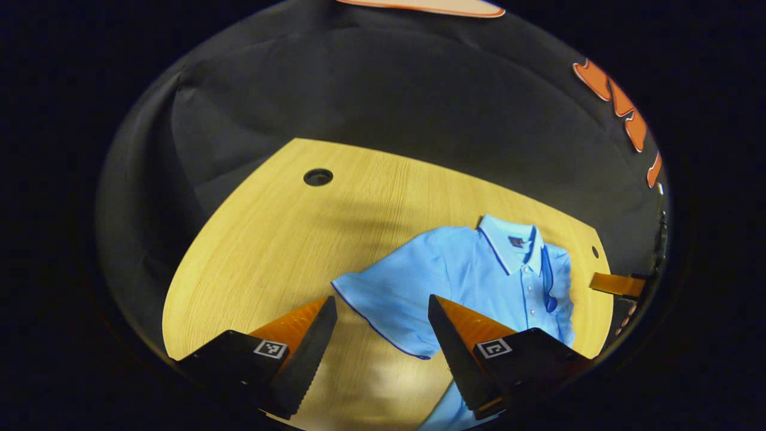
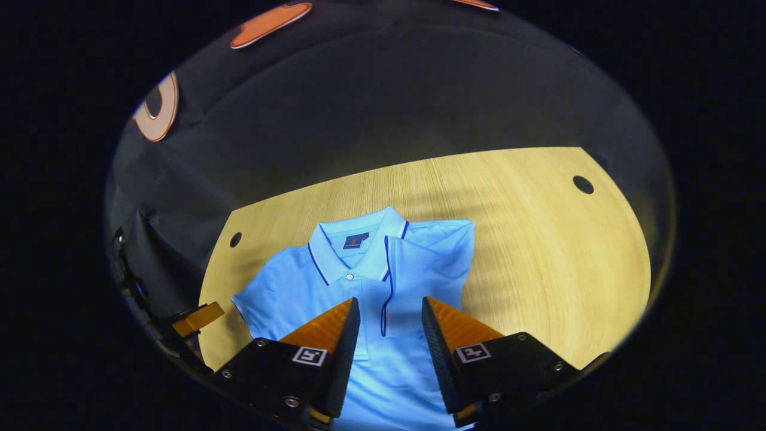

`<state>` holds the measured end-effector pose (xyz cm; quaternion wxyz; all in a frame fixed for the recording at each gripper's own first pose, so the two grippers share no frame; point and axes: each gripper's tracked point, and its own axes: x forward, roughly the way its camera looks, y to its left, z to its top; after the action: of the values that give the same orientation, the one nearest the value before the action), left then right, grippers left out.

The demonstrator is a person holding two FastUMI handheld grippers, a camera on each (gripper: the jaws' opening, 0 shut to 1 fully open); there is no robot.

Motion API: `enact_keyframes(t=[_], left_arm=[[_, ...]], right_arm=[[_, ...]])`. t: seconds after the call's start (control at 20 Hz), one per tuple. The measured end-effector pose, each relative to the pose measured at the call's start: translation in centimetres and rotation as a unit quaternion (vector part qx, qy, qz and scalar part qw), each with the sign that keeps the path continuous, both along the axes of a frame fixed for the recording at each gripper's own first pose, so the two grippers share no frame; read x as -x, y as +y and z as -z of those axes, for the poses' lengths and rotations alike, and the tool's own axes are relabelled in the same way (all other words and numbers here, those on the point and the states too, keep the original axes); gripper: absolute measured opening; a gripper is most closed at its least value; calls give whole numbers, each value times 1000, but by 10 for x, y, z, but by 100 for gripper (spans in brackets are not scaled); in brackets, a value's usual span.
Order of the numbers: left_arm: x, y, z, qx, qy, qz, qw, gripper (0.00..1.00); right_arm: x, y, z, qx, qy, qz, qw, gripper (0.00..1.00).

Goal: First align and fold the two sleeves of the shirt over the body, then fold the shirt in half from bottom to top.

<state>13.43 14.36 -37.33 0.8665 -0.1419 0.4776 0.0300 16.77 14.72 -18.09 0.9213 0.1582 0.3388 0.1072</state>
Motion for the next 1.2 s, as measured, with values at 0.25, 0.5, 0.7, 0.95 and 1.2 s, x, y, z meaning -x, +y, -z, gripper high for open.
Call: enact_keyframes(t=[0.25, 0.5, 0.7, 0.95, 1.2], left_arm=[[-7, -10, 42, 10, 85, -5, 996, 99], [-10, -10, 61, -44, 131, 4, 990, 90], [-24, -26, 57, -52, 119, 24, 991, 44], [-33, -51, 39, -28, 89, 48, 994, 7], [-54, -91, -1, -30, 31, 105, 994, 7]], right_arm=[[32, -36, -11, 25, -27, 26, 999, 79], [65, -68, -13, 17, -40, 67, 997, 83], [94, -89, -8, 0, -43, 95, 995, 84], [129, -112, 0, 3, -43, 112, 993, 83], [160, -133, 8, 18, -44, 129, 990, 83]])
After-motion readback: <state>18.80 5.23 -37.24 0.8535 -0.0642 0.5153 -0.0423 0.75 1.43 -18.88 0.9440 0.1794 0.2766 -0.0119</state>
